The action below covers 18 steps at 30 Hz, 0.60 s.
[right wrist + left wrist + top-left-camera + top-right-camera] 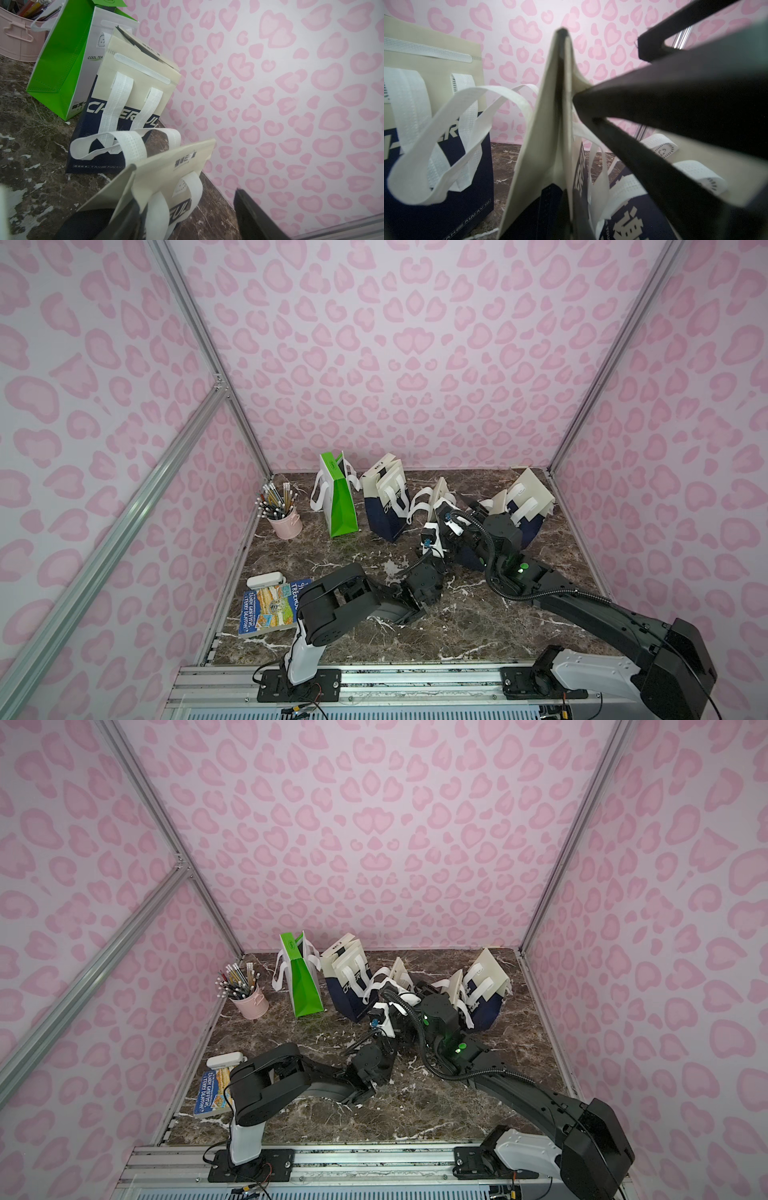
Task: Open the takeout bag
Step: Open the takeout bag at the center of the board.
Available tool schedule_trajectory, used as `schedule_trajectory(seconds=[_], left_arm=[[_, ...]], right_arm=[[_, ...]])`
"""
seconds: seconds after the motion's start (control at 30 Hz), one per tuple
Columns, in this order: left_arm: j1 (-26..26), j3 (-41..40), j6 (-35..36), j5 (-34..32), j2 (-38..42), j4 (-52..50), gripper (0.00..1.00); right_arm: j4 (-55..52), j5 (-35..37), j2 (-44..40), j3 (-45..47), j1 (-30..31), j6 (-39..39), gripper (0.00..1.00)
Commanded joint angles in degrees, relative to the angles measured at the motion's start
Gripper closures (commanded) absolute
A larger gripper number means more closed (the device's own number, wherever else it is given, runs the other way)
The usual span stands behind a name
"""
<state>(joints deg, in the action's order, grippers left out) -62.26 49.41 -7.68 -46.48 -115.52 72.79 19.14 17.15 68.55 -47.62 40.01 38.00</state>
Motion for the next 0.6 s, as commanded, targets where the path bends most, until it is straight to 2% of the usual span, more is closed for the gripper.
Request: schedule_trajectory(seconds=[0.0,0.33,0.57], left_arm=[[-0.32,-0.06,1.06,0.86,0.44,0.92,0.95],[-0.75,-0.15,2.92,1.13,0.42,0.95,0.95],[-1.02,-0.73,3.99,0.97,0.68,0.96,0.95]], right_arm=[[4.54,1.11,0.74,-1.28,0.07,0.15,0.31],[5.22,2.08,3.31,-2.73,0.07,0.76,0.41],[5.85,0.01,4.30,-3.18,0.06,1.55,0.50]])
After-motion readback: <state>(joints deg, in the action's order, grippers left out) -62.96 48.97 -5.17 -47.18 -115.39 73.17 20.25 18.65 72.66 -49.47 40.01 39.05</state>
